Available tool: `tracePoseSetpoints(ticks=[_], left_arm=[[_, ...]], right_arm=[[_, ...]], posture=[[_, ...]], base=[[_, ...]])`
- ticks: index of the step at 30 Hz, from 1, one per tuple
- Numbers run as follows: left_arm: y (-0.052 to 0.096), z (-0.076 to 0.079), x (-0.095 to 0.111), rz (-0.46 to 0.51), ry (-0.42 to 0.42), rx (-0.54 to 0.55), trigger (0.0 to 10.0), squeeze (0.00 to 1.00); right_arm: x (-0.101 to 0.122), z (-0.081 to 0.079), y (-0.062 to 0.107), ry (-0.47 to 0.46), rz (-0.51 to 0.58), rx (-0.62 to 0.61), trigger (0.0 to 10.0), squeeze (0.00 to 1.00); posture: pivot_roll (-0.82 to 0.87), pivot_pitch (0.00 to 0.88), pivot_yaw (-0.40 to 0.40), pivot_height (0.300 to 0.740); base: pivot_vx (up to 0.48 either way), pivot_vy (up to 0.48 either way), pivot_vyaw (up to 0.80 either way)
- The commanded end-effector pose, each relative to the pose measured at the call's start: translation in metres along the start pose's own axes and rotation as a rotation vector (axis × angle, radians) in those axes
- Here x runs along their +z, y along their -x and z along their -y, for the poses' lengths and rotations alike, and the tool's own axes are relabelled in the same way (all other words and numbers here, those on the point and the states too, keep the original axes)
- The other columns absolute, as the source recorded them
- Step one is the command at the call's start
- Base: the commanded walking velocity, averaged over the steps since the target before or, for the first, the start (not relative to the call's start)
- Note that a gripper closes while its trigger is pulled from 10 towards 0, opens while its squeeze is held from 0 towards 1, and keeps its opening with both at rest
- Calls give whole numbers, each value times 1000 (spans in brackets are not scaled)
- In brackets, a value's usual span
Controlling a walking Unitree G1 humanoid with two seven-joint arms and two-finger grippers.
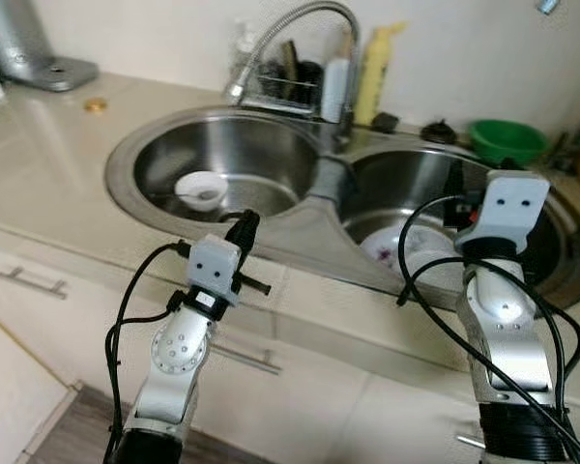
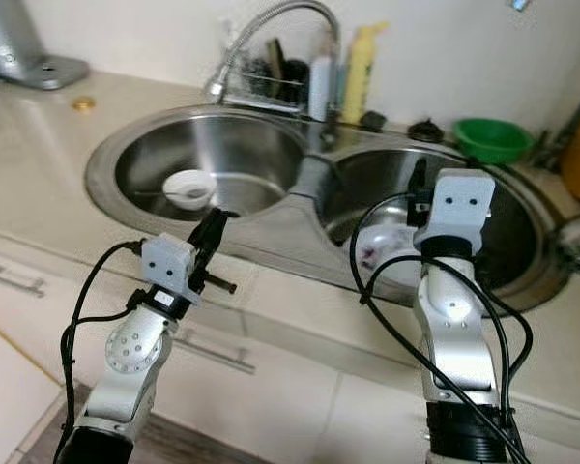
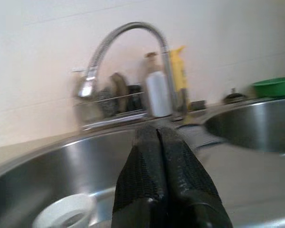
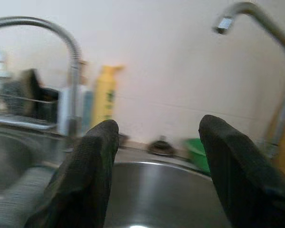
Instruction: Kitchen organization
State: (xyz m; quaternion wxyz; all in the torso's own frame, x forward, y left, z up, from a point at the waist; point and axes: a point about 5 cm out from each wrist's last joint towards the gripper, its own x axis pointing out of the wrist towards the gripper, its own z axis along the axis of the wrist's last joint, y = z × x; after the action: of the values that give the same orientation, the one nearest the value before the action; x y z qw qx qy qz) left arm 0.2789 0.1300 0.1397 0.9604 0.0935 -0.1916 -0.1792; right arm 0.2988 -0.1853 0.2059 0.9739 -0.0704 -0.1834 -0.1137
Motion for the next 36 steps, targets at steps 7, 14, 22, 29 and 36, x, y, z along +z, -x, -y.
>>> tracePoseSetpoints(ticks=[7, 14, 22, 29, 36], left_arm=[[0, 0, -1, -2, -2, -10, 10000, 0], [0, 1, -1, -1, -2, -10, 10000, 0], [1, 0, -1, 4, -1, -7, 10000, 0], [1, 0, 1, 20, -9, -10, 10000, 0], [1, 0, 2, 22, -14, -11, 10000, 0]], right_arm=[[10, -3, 0, -4, 57, -3, 10000, 0], [12, -3, 1, 3, 71, -6, 10000, 0], [12, -3, 2, 10, 77, -4, 10000, 0], [11, -2, 6, 23, 77, -8, 10000, 0], [3, 1, 18, 34, 48, -5, 10000, 0]], posture=[[130, 0, -59, 740], [130, 0, -61, 740], [131, 0, -60, 740], [126, 0, -58, 740], [125, 0, -59, 740]], base=[[0, 480, 0], [0, 480, 0], [0, 219, 0], [0, 0, -183], [0, 0, -800]])
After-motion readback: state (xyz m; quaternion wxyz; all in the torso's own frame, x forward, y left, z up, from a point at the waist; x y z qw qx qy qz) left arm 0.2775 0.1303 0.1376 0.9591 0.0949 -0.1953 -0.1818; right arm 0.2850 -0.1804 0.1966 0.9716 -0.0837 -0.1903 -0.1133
